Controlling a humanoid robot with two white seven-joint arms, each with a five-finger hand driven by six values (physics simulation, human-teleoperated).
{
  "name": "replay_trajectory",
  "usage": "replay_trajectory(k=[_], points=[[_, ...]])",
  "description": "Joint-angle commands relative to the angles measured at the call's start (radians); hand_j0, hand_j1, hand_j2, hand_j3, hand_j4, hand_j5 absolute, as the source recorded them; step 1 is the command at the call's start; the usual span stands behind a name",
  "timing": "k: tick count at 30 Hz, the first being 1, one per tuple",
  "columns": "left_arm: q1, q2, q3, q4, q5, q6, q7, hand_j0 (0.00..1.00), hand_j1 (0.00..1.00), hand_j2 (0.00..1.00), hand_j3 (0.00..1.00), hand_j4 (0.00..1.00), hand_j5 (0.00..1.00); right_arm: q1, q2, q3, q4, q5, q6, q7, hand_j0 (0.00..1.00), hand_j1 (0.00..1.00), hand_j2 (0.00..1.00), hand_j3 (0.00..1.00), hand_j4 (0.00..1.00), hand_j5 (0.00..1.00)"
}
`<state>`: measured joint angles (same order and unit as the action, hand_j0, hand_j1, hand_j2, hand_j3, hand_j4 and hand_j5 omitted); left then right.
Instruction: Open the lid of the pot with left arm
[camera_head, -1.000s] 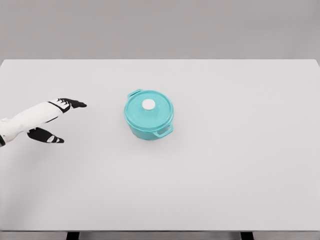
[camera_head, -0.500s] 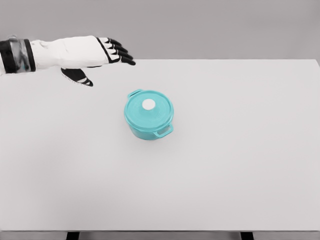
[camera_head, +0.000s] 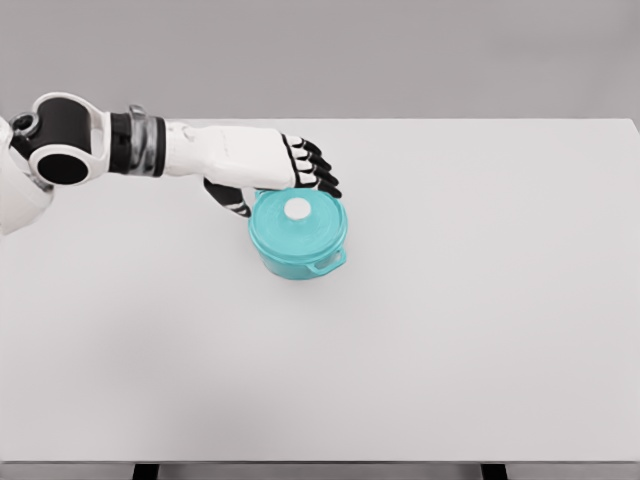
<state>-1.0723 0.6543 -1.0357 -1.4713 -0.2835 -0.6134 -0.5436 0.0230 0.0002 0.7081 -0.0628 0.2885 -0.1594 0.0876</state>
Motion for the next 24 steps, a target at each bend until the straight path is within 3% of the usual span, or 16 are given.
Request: replay_trajectory(k=[1,5,13,15,24], points=[[0.000,-0.015,-0.009,0.008,0.001,0.003,0.001,1.00,1.00,1.00,1.00,1.00,1.00,0.000,0.000,0.001,0.000,0.000,0.000,0.000,1.00,1.00,1.00,1.00,1.00,1.00],[-0.002,-0.062,-0.014,0.094,-0.029,0.003,-0.001,1.00,1.00,1.00,1.00,1.00,1.00,0.000,0.000,-0.001,0.000,0.000,0.000,0.000,1.00,1.00,1.00,1.00,1.00,1.00],[0.000,-0.081,-0.035,0.101,-0.095,0.003,0.001,0.97,0.97,0.97,0.97,0.97,0.97,0.000,0.000,0.001,0.000,0.000,0.000,0.000,1.00,1.00,1.00,1.00,1.00,1.00],[0.000,-0.096,-0.040,0.103,-0.112,0.003,0.001,0.92,0.92,0.92,0.92,0.92,0.92,0.000,0.000,-0.001,0.000,0.000,0.000,0.001,1.00,1.00,1.00,1.00,1.00,1.00],[0.002,-0.097,-0.055,0.109,-0.114,0.003,0.001,0.84,0.84,0.84,0.84,0.84,0.84,0.000,0.000,0.001,0.000,0.000,0.000,0.001,1.00,1.00,1.00,1.00,1.00,1.00]])
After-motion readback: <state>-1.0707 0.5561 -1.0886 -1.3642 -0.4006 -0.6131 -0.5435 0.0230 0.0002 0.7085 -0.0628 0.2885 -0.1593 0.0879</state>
